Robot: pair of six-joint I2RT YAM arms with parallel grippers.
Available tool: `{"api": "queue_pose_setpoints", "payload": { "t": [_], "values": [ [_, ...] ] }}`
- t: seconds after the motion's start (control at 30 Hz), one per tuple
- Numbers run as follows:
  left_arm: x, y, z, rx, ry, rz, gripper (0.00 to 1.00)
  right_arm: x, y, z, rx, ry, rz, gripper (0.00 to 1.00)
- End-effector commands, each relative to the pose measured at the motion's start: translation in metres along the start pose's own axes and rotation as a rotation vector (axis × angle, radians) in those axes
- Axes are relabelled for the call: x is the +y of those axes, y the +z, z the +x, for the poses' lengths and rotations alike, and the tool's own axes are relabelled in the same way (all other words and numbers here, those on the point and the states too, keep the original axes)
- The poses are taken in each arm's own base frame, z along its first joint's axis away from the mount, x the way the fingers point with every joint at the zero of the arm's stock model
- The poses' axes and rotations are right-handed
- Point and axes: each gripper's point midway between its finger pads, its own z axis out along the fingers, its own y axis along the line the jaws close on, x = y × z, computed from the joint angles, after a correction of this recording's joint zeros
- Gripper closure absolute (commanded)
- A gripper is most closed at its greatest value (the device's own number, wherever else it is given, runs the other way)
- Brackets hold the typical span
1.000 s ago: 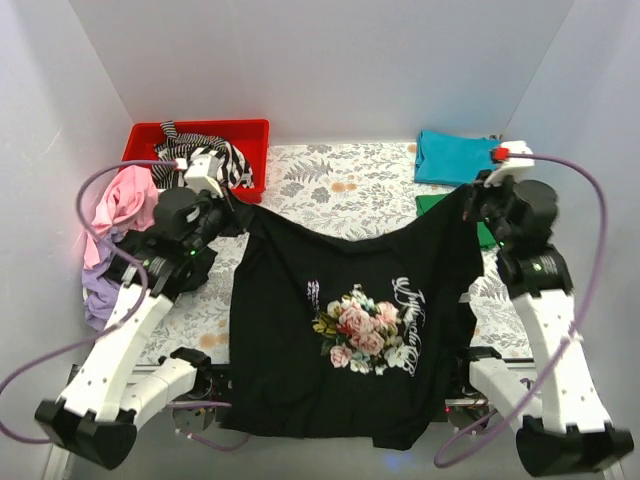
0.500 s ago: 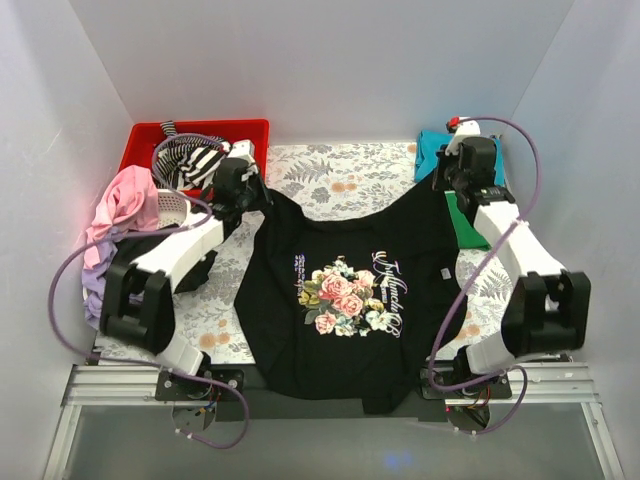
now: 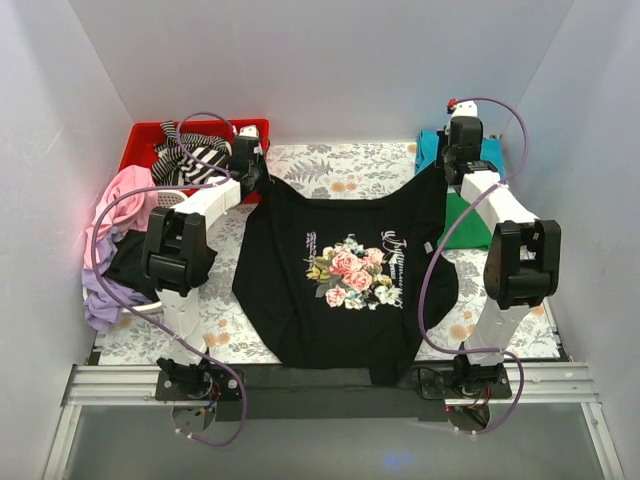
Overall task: Fold and stack the t-shirts
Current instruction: Flatten the tshirt out
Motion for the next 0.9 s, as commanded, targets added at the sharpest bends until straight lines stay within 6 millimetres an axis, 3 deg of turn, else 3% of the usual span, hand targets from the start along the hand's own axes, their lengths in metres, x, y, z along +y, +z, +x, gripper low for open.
{"api": "queue_pose_setpoints", "payload": {
  "t": [0.0,0.13,0.2,0.23,0.27,0.33,0.37,0.43,0.53,0.63,0.67,0.73,0.77,0.8,0.87],
  "values": [
    [0.035,0.003,-0.026,-0.054,0.044,-0.152,1.00,-0.045,0.000,-0.055,-0.156,0.059,0.192,0.99],
    [0.045,0.011,-0.029,-0.053,0.084,-0.179,1.00,-0.045,0.016,-0.057,-0.144,0.055,0.162,0.99],
    [0.053,0.015,-0.025,-0.041,0.100,-0.220,0.98,-0.046,0.029,-0.045,-0.100,0.043,0.178,0.96],
    [0.054,0.016,-0.024,-0.036,0.109,-0.225,0.89,-0.049,0.030,-0.055,-0.114,0.045,0.190,0.93],
    [0.055,0.016,-0.023,-0.032,0.111,-0.228,0.79,-0.050,0.035,-0.053,-0.107,0.037,0.199,0.90],
    [0.056,0.019,-0.020,-0.023,0.114,-0.234,0.58,-0.049,0.037,-0.059,-0.119,0.036,0.188,0.57],
    [0.054,0.020,-0.021,-0.018,0.112,-0.227,0.57,-0.049,0.037,-0.056,-0.100,0.029,0.187,0.45],
    [0.056,0.022,-0.020,-0.006,0.102,-0.247,0.56,-0.049,0.034,-0.058,-0.093,0.024,0.184,0.40],
    [0.060,0.015,-0.030,-0.032,0.082,-0.285,0.53,-0.050,0.022,-0.066,-0.098,0.025,0.182,0.35],
    [0.048,-0.009,-0.055,-0.093,0.066,-0.258,0.53,-0.038,-0.003,-0.082,-0.120,0.024,0.089,0.34],
    [0.040,-0.024,-0.070,-0.129,0.057,-0.233,0.52,-0.032,-0.020,-0.086,-0.116,0.028,0.044,0.34],
    [0.028,-0.040,-0.082,-0.152,0.055,-0.195,0.52,-0.008,-0.037,-0.082,-0.098,0.055,-0.092,0.34],
    [0.021,-0.057,-0.091,-0.168,0.043,-0.181,0.52,0.000,-0.054,-0.081,-0.077,0.065,-0.146,0.34],
    [0.013,-0.068,-0.093,-0.169,0.038,-0.157,0.52,0.024,-0.064,-0.065,-0.032,0.069,-0.280,0.34],
    [-0.007,-0.085,-0.077,-0.129,0.037,-0.059,0.52,0.044,-0.091,-0.052,0.004,0.089,-0.407,0.34]
  ]
}}
